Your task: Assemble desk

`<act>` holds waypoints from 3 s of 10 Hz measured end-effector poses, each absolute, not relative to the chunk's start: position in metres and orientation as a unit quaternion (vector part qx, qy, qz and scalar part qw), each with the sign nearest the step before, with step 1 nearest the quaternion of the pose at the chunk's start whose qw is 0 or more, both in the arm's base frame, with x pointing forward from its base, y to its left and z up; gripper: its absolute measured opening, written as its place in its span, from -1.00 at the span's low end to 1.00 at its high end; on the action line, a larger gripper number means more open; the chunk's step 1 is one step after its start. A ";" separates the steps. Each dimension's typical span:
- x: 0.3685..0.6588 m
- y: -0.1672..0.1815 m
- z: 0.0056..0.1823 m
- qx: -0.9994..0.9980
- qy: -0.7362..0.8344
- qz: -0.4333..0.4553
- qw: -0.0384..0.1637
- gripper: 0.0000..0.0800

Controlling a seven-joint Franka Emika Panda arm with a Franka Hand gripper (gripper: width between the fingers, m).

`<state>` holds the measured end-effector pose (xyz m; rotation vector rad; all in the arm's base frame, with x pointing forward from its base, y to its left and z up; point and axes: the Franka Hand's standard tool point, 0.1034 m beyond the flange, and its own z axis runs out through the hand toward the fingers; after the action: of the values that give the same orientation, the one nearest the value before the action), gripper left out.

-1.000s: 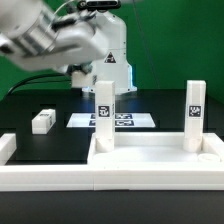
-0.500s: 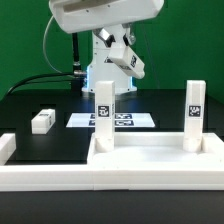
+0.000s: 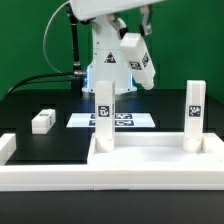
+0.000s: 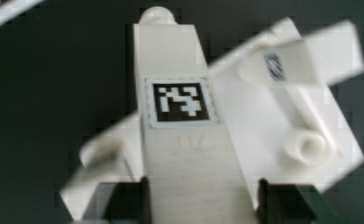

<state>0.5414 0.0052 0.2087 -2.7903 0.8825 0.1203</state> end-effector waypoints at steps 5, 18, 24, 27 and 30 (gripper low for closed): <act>0.562 0.009 0.229 -0.948 0.282 -0.146 0.034 -0.28; 0.629 0.109 0.207 -0.940 0.242 -0.238 0.044 -0.28; 0.637 0.118 0.191 -0.937 0.235 -0.251 0.062 -0.28; 0.628 0.114 0.166 -0.944 0.215 -0.248 0.045 -0.28; 0.630 0.104 0.166 -0.946 0.205 -0.247 0.039 -0.28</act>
Offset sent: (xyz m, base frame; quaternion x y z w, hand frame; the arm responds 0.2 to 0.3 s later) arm 0.0000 0.0000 0.0000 0.0000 0.1938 0.0000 0.9810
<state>0.6299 0.1044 0.1664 -2.9018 0.6287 -0.7570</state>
